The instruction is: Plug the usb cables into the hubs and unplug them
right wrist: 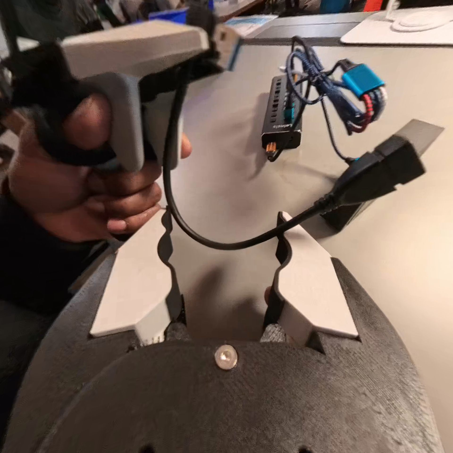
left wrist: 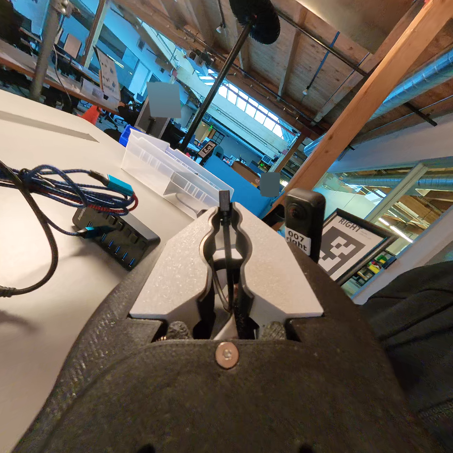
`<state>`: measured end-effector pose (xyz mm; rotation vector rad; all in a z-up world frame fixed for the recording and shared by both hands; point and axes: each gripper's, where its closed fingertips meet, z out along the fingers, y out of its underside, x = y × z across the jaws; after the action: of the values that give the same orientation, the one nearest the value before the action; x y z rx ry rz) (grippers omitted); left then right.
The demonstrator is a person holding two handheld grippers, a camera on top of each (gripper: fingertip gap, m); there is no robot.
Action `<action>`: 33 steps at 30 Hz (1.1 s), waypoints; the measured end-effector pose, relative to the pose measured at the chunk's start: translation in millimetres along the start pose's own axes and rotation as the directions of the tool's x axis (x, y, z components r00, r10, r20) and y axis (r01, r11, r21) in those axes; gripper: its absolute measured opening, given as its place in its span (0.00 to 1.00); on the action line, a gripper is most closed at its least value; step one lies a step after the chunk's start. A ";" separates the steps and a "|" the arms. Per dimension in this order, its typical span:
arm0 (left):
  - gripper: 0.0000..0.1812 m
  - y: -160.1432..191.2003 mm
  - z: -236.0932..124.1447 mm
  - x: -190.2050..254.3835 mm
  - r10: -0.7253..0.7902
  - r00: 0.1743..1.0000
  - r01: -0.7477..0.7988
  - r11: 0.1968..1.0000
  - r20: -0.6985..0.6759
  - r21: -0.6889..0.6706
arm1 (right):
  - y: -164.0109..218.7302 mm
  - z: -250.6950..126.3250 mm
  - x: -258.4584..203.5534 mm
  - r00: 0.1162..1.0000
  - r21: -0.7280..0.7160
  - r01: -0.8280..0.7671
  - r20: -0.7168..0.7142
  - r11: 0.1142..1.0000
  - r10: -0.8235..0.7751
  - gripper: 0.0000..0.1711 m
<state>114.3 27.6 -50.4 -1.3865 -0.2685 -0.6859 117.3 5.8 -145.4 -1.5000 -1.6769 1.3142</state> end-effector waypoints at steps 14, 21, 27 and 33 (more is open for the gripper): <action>0.06 50.0 17.9 5.2 -0.079 0.995 0.061 0.967 -0.062 -0.248 | 15.5 4.1 -18.3 0.963 -0.095 0.259 0.097 0.961 -0.250 0.50; 0.07 54.3 11.3 2.8 -0.078 0.992 0.045 0.953 -0.097 -0.300 | -3.2 -14.5 -21.8 0.959 0.047 0.155 0.231 0.987 -0.162 0.36; 0.06 57.1 1.7 9.4 -0.140 0.968 0.061 0.936 -0.208 -0.345 | -26.0 -36.4 -18.9 0.934 0.179 -0.039 0.357 0.983 -0.028 0.26; 0.06 66.6 -2.6 9.1 -0.149 0.961 0.048 0.920 -0.233 -0.389 | -32.3 -44.6 -10.0 0.889 0.176 -0.207 0.445 0.962 0.110 0.19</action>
<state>159.9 24.5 -99.6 -1.6382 0.0063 -1.0350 144.5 13.1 -97.1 -1.3016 -1.6137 1.9716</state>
